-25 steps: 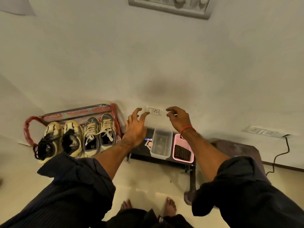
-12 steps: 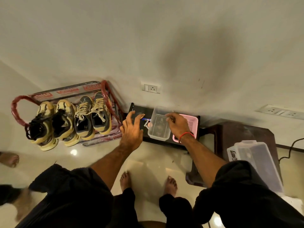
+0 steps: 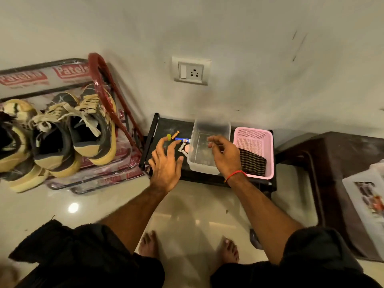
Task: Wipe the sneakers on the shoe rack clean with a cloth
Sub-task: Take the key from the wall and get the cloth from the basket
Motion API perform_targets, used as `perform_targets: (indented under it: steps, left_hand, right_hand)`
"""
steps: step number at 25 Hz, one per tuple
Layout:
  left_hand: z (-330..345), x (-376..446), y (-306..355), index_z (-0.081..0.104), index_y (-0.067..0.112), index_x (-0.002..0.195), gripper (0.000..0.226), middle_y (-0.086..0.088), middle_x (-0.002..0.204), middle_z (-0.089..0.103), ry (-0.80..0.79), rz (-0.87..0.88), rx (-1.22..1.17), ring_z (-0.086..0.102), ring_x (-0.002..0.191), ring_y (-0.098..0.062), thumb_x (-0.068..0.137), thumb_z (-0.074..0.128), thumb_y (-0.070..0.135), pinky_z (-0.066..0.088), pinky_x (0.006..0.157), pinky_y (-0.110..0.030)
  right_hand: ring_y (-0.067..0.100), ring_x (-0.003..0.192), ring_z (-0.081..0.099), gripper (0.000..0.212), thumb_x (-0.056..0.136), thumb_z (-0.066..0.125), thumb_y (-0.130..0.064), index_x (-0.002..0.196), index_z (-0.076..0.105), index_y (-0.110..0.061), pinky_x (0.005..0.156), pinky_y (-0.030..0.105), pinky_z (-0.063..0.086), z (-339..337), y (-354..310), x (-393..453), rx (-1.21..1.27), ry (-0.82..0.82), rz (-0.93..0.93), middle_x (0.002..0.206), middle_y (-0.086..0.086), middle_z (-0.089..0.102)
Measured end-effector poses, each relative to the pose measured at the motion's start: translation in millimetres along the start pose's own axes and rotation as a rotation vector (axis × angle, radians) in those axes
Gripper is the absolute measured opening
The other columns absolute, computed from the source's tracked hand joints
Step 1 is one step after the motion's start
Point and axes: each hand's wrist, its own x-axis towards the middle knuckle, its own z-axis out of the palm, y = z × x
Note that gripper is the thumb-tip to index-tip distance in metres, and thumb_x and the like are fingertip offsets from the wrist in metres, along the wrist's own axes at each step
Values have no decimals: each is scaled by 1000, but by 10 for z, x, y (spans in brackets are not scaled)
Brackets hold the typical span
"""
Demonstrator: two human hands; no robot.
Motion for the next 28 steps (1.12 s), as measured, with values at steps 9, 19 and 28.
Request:
perform_targets:
  steps: [9, 19, 28]
  left_hand:
    - [97, -492, -323, 47, 27, 145, 42, -4, 157, 23, 113, 25, -3, 38, 129, -31, 104, 50, 36, 38, 103, -56]
    - [144, 227, -683, 66, 15, 116, 18, -4, 123, 58, 17, 95, -179, 60, 110, -22, 103, 53, 17, 52, 97, -40]
    - [1317, 1494, -972, 32, 34, 155, 65, -7, 164, 21, -143, 97, 367, 34, 136, -39, 99, 62, 22, 38, 110, -49]
  right_hand:
    - [14, 96, 65, 18, 96, 61, -8, 109, 72, -14, 72, 1, 44, 210, 205, -503, 35, 46, -147, 106, 2, 72]
    - [3, 96, 61, 27, 98, 52, 2, 110, 72, -12, 81, -1, 43, 585, -89, -71, -155, -51, -212, 113, 1, 71]
    - [-3, 85, 65, 28, 98, 56, -2, 101, 74, -24, 83, 18, 54, 828, 545, 728, 58, -11, -83, 98, -5, 74]
